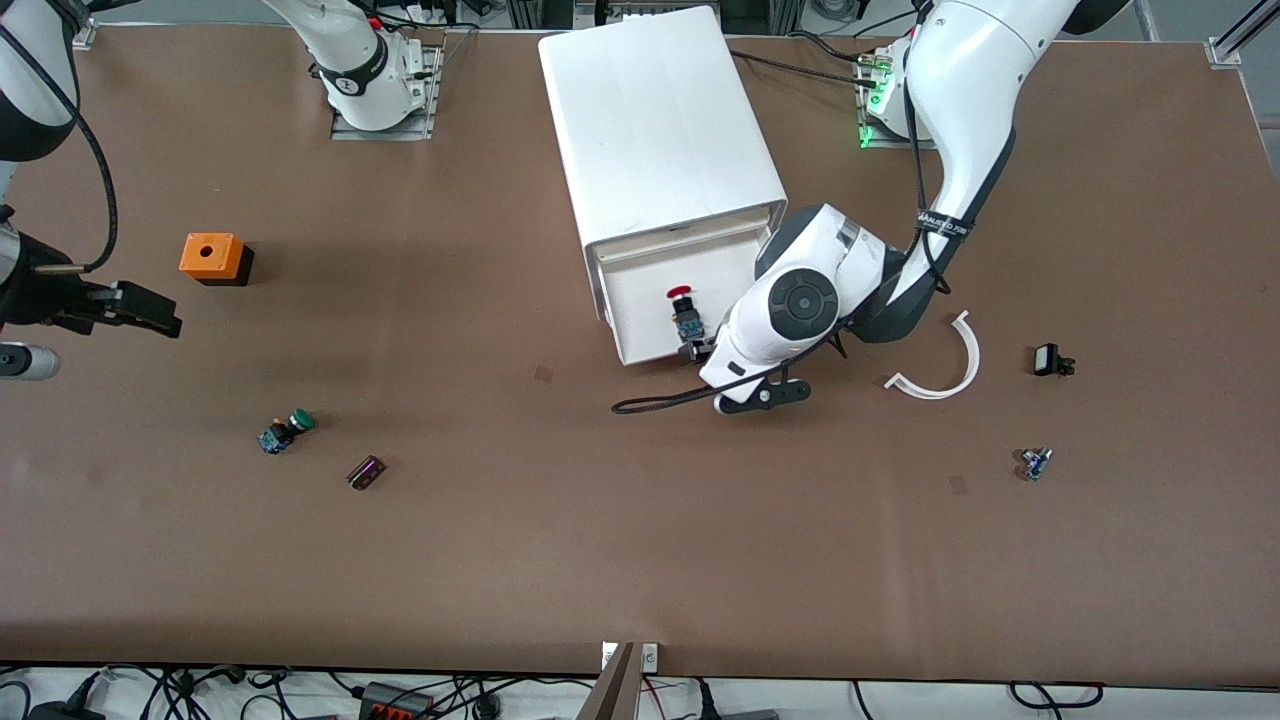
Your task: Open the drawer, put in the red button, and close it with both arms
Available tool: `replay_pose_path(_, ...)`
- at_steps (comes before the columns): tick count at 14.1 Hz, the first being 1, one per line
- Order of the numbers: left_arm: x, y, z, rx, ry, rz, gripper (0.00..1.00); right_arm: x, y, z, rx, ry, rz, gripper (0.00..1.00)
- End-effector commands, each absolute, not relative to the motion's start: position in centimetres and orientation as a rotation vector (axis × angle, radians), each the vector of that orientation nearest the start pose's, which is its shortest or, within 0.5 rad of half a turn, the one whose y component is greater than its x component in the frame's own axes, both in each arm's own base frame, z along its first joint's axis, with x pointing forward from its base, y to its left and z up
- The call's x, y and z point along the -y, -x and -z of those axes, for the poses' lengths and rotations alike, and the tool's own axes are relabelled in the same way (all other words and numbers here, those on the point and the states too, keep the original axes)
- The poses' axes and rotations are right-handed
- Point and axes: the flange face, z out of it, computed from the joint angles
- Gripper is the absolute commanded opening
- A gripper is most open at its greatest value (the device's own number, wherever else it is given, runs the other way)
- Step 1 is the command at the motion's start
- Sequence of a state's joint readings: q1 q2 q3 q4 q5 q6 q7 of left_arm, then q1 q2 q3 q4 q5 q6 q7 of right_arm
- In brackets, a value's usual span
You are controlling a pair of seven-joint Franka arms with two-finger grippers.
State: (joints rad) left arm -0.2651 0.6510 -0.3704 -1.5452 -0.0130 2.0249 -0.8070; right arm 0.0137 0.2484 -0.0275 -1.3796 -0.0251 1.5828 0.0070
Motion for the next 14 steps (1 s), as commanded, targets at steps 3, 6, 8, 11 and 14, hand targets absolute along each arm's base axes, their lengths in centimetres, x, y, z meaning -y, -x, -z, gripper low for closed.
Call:
replay_pose_path(3, 40.0, -53.3, -28.6, 0.349, 3.097, -0.523, 1.00, 1.3, -59.1, -55.9, 0.008, 3.192, -0.036, 1.00)
replay_pose_path(6, 41.5, -51.6, -28.9, 0.351, 3.090, -0.565, 1.00, 1.3, -58.0, -55.7, 0.006, 3.189, -0.038, 1.00)
replay_pose_path(8, 41.9, -50.7, -29.0, 0.325, 3.063, -0.604, 1.00, 1.1, -57.9, -55.6, 0.014, 3.191, -0.025, 1.00)
replay_pose_path(11, 42.1, -49.6, -29.5, 0.298, 3.021, -0.650, 1.00, 1.0, -57.8, -55.7, 0.014, 3.189, -0.020, 1.00)
replay_pose_path(14, 42.4, -49.2, -29.3, 0.295, 3.012, -0.658, 1.00, 1.2, -57.7, -55.8, 0.012, 3.183, -0.020, 1.00)
